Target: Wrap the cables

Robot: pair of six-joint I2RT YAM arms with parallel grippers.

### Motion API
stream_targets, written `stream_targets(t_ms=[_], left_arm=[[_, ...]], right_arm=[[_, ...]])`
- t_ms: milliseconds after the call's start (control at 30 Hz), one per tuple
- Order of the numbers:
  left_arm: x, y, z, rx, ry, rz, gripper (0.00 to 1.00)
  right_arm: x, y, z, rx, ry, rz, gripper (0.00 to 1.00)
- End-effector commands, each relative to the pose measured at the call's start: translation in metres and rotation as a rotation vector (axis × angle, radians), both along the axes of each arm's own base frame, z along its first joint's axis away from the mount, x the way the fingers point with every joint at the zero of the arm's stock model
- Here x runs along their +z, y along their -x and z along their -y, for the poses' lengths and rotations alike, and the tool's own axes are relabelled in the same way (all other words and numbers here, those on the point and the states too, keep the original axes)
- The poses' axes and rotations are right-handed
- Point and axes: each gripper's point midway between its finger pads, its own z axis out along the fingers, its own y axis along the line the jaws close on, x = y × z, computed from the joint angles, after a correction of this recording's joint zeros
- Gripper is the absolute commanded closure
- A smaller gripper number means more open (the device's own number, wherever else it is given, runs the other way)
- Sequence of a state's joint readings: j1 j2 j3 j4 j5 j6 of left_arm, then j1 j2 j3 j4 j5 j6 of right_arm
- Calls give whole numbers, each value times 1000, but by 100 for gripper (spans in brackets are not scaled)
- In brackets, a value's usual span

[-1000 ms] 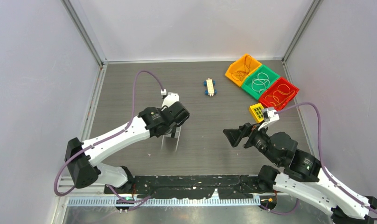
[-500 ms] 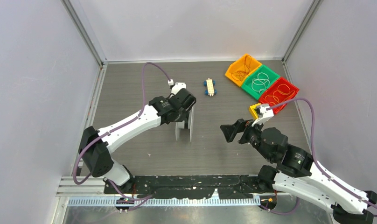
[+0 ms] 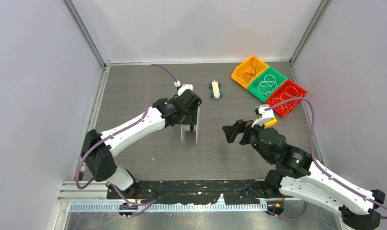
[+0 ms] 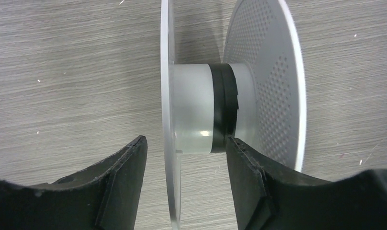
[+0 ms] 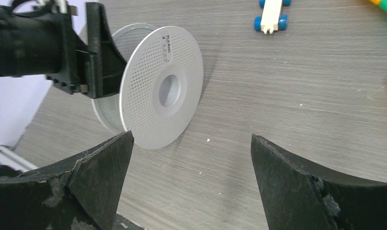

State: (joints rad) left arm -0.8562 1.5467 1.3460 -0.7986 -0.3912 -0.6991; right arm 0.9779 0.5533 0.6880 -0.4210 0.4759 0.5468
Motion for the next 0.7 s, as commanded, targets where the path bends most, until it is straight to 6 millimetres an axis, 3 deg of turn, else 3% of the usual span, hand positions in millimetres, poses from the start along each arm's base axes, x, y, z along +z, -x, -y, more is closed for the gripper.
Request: stream_targets(t_ms=[0, 167, 233, 267, 300, 333, 367, 400, 433, 467, 500, 667], left_arm=[[51, -4, 3, -47, 75, 99, 36], [89, 5, -5, -120, 135, 192, 25], [100, 9, -6, -157, 180, 213, 25], [102, 11, -7, -165, 196, 218, 25], [102, 13, -8, -174, 206, 218, 25], [100, 15, -10, -186, 207, 213, 27], [97, 18, -12, -192, 198, 204, 27], [94, 21, -14, -204, 192, 193, 28], [93, 26, -15, -226, 189, 184, 29], [93, 31, -15, -269, 189, 181, 29], [95, 38, -16, -305, 192, 177, 29], [101, 64, -36, -440, 154, 214, 28]], right_arm=[[34, -22, 8, -102, 48, 103, 1], [66, -55, 26, -210, 182, 180, 0], [65, -75, 30, -211, 224, 168, 2], [69, -89, 42, -234, 232, 160, 5], [57, -104, 43, -238, 266, 123, 6], [63, -120, 59, -276, 269, 113, 9], [47, -140, 78, -335, 311, 53, 12], [54, -150, 83, -344, 316, 54, 14], [38, -169, 100, -394, 351, -2, 19], [29, -186, 106, -413, 379, -38, 22], [27, -198, 125, -466, 386, -59, 28], [-8, -272, 169, -566, 383, -192, 40]])
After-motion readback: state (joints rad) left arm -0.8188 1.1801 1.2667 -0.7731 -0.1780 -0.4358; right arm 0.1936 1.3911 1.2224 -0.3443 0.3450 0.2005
